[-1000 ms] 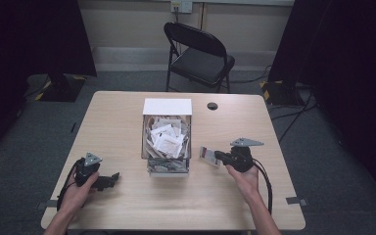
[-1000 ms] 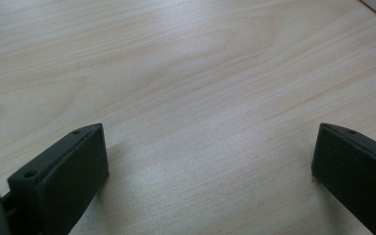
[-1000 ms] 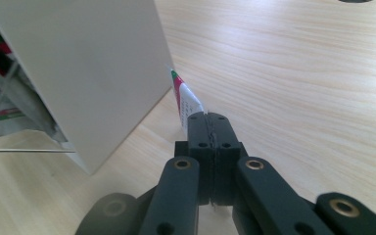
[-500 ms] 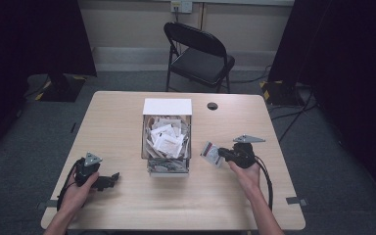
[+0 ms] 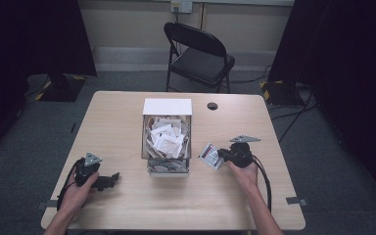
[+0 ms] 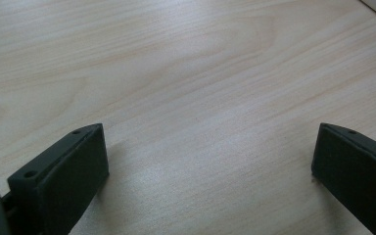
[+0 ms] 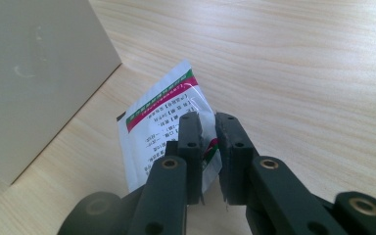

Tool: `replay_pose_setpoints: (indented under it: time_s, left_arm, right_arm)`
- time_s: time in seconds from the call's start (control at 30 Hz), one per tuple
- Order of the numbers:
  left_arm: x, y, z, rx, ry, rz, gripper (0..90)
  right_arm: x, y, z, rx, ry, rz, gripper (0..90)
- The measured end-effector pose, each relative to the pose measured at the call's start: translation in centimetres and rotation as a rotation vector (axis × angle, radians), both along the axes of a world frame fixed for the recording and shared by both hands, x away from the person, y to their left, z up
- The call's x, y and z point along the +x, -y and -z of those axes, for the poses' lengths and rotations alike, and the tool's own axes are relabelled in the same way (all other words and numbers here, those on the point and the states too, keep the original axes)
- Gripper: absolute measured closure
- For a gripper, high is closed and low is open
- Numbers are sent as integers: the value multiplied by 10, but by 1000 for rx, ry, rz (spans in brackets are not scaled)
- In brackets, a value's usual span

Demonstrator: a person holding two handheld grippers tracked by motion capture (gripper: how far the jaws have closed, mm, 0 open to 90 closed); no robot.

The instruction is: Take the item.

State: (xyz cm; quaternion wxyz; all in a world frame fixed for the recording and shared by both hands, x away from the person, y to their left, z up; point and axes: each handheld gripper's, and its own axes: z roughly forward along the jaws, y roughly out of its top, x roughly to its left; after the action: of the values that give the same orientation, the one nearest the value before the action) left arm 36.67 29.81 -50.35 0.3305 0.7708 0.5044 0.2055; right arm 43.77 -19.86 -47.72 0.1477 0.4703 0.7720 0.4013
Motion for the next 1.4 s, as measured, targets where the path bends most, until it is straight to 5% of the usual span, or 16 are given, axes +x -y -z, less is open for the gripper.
replay_pose_setpoints:
  time_s: [0.57, 0.97, 1.2, 1.4]
  left_arm:
    - [0, 0, 0, -1, 1, 0, 0]
    - [0, 0, 0, 3, 0, 1, 0]
    - [0, 0, 0, -2, 1, -2, 0]
    - [0, 0, 0, -1, 2, -1, 0]
  right_arm:
    - [6, 1, 3, 5, -10, 19, 684]
    - [8, -3, 5, -3, -7, 78, 275]
    - [8, -2, 5, 17, -15, 65, 142]
    - [6, -1, 1, 10, -9, 74, 143]
